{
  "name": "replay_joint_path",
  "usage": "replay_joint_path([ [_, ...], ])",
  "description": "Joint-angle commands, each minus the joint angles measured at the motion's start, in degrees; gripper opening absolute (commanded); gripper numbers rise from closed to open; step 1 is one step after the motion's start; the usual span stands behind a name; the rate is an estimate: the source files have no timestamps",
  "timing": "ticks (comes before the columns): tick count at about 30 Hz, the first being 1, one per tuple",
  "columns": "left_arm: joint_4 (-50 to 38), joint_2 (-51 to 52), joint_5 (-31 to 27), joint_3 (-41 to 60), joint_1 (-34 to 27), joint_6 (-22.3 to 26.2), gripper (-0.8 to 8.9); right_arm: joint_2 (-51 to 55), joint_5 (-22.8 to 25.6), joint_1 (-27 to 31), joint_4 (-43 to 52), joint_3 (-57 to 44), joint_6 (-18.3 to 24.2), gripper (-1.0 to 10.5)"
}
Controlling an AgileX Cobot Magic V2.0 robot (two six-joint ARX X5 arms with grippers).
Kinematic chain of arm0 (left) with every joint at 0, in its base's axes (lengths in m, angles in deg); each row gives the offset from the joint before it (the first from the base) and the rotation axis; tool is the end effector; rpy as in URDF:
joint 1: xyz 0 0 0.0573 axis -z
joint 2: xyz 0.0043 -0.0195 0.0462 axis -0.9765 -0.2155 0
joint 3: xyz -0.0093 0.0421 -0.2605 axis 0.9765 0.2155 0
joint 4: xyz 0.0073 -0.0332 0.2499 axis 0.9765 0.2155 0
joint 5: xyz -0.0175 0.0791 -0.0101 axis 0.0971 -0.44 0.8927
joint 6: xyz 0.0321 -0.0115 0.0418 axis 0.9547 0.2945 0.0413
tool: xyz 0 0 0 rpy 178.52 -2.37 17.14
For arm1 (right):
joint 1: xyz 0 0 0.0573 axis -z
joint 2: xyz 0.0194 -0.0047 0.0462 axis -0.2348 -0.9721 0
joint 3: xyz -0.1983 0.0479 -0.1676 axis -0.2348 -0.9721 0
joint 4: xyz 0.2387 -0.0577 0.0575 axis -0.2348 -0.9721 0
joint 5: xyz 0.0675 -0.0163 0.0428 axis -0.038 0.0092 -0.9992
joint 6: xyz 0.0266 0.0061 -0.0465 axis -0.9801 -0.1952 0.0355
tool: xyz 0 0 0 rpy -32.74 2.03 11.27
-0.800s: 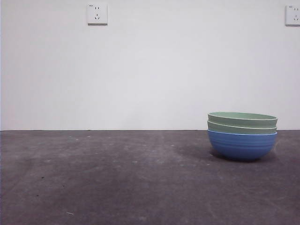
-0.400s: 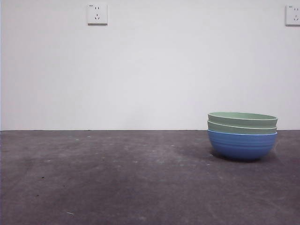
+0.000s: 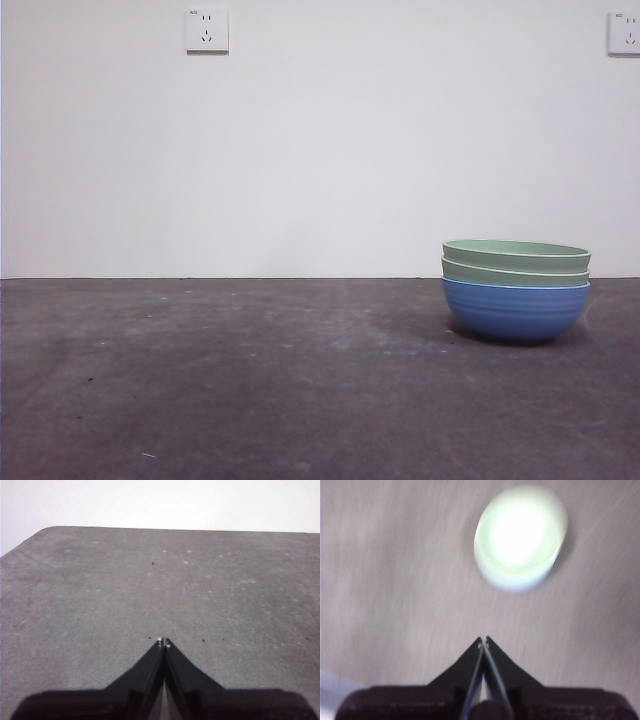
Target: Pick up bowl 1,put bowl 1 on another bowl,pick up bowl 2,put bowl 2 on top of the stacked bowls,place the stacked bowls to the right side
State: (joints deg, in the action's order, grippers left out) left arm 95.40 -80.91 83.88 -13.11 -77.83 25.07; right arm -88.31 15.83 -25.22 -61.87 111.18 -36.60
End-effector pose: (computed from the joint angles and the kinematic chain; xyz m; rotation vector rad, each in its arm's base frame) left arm 0.0954 0.0008 0.1511 -0.0530 0.1737 0.0245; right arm 0.1193 0.0292 0.3874 0.0315 0.7318 0.3260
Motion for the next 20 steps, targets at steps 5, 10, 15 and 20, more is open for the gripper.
replay_joint_path([
  [5, 0.0, 0.2, 0.3, 0.8, -0.2, -0.5, -0.03, 11.9, 0.2, 5.0, 16.9, -6.4, 2.2, 0.0],
  [10, 0.0, 0.2, 0.3, 0.8, -0.2, -0.5, -0.03, 20.6, 0.2, 7.9, 32.8, -18.3, 6.0, 0.0],
  [15, 0.0, 0.2, 0.3, 0.8, -0.2, -0.5, -0.03, 29.1, 0.1, 8.6, 49.4, -34.7, 5.5, 0.0],
  [20, 0.0, 0.2, 0.3, 0.8, -0.2, -0.5, -0.03, 35.7, 0.2, 8.6, 58.8, -49.0, 5.3, 0.0],
])
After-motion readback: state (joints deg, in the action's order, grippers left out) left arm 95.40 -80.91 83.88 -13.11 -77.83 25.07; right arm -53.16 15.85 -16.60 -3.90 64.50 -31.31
